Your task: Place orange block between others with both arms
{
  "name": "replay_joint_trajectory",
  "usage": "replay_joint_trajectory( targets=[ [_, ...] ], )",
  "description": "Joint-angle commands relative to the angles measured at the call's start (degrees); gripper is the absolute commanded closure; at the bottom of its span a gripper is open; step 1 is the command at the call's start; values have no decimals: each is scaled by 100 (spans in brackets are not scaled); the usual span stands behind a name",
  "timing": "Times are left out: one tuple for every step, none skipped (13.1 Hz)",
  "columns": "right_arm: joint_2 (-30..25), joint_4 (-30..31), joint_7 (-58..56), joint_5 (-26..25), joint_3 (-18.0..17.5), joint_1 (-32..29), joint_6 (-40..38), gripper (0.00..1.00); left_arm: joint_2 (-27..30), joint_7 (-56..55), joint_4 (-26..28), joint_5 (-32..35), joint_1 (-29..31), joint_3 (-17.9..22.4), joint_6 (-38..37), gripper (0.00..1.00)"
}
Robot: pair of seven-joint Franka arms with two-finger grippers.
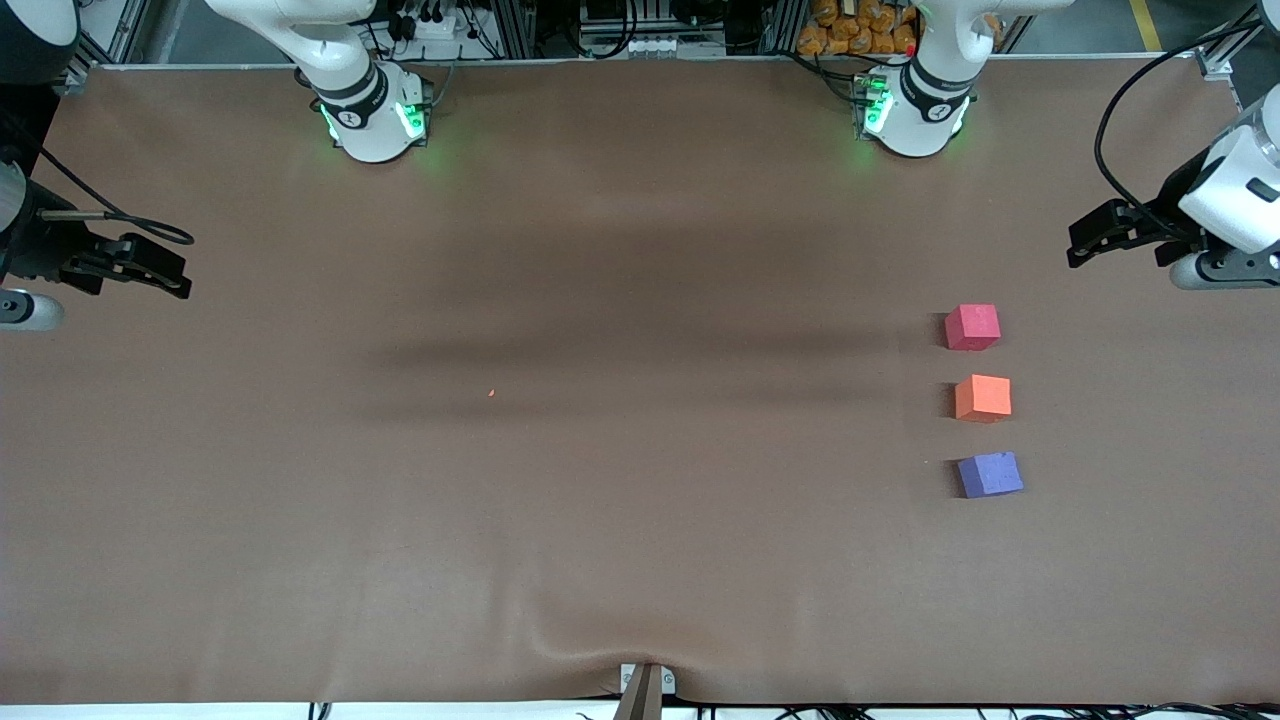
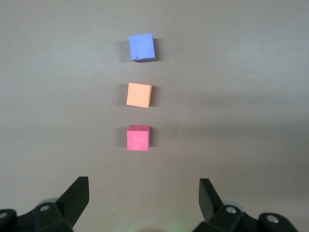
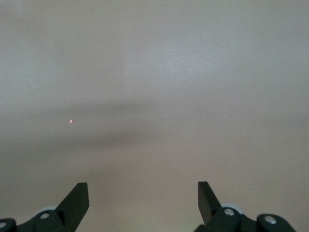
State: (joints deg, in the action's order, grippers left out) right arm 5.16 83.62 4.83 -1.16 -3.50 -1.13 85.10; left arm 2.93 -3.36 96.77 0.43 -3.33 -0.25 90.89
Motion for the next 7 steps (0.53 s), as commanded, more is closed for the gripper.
replay_joint_trajectory(
  targets=[
    [20, -91, 1, -165, -19, 78, -11, 0, 32, -33, 26, 27, 86, -81, 34, 0],
    [20, -91, 9, -156, -19, 86, -11, 0, 32, -50, 26, 27, 86, -89, 34, 0],
    [20, -91, 9, -147, -19, 87, -2, 0, 32, -42, 9, 27, 86, -89, 34, 0],
    [20, -91, 9, -147, -19, 78, -2, 0, 32, -7, 17, 27, 86, -89, 34, 0],
    [20, -91, 1, -173, -19, 60, -2, 0, 32, 19, 17, 27, 86, -89, 34, 0],
    [20, -91, -43, -165, -11, 8, -2, 0, 32, 20, 17, 27, 86, -89, 26, 0],
    [20, -91, -43, -165, -2, -1, -11, 0, 41, -15, 17, 27, 86, -89, 26, 0]
  ],
)
